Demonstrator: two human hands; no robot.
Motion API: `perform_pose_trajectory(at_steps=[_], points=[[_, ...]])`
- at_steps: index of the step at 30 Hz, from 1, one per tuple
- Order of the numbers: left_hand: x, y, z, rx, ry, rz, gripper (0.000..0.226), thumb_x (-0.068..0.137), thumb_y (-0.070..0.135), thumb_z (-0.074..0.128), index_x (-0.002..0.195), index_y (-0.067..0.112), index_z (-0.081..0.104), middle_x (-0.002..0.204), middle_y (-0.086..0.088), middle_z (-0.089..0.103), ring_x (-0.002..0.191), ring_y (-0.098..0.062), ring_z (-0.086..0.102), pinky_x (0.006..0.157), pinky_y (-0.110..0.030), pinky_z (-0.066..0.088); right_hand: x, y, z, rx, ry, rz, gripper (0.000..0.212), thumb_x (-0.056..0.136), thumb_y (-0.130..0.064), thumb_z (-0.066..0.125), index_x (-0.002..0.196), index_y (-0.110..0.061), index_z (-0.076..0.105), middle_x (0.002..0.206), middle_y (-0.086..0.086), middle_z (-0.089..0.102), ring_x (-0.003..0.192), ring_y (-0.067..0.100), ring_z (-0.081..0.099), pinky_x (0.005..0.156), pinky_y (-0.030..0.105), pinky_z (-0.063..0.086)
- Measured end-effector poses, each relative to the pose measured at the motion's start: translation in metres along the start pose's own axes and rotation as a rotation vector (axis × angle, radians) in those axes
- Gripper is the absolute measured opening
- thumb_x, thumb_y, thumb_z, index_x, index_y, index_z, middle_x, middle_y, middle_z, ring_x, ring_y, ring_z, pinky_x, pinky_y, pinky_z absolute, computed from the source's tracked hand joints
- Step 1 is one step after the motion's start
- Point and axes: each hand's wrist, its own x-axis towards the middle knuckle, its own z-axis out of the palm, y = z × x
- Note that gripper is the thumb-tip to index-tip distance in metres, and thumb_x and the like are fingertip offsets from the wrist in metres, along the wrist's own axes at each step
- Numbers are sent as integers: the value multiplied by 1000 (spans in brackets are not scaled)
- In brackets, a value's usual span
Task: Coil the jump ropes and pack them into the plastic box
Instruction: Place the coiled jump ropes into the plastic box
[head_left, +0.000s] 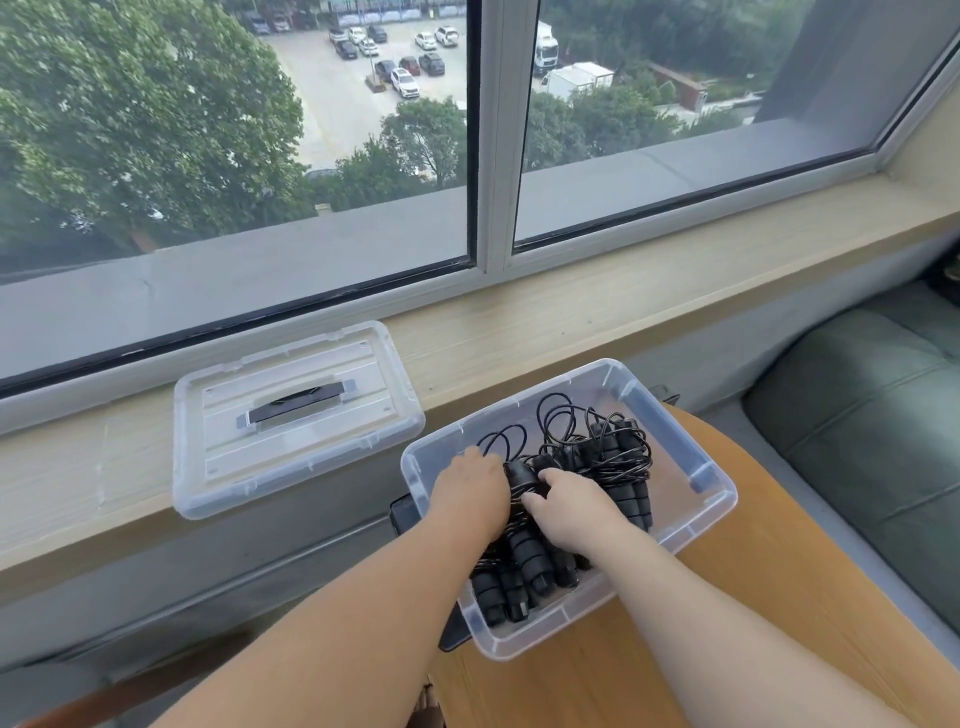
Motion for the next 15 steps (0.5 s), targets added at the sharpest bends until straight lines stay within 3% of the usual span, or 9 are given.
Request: perform_pose_trajectory(at_steps=[4,7,9,12,15], points=[[-9,0,-5,-110,79,27,24,96,9,45,118,8,55,122,-13,48,110,-28,53,88,-34,46,-5,-3,-7,-40,36,27,41,97,-32,48,130,-11,58,133,9,60,122,28,54,99,33,45],[-14,0,-13,-244,162,25,20,101,21,43,107,11,59,112,-7,52,101,-26,54,81,-33,43,-10,-10,-18,35,168,53,27,94,-29,50,91,-10,70,97,8,69,94,29,60,79,32,48],[-17,-3,-22,-383,166,-23,29,102,29,42,85,13,58,92,-4,57,87,-24,54,72,-31,40,-15,-21,-29,148,258,48,36,93,-29,49,69,-8,64,77,8,66,81,31,58,71,32,45],[-21,-14,-36,-671,156,-105,42,102,34,44,73,9,61,73,-2,58,76,-22,53,68,-32,38,-21,-47,-39,446,297,-5,40,92,-32,52,64,-8,67,71,10,70,73,30,65,75,39,52],[-25,-33,-54,-854,215,-173,44,101,34,43,86,1,69,76,-6,61,73,-23,53,65,-32,38,-23,-83,-45,700,233,-33,37,95,-28,54,63,-12,64,62,2,64,54,19,55,56,32,46]])
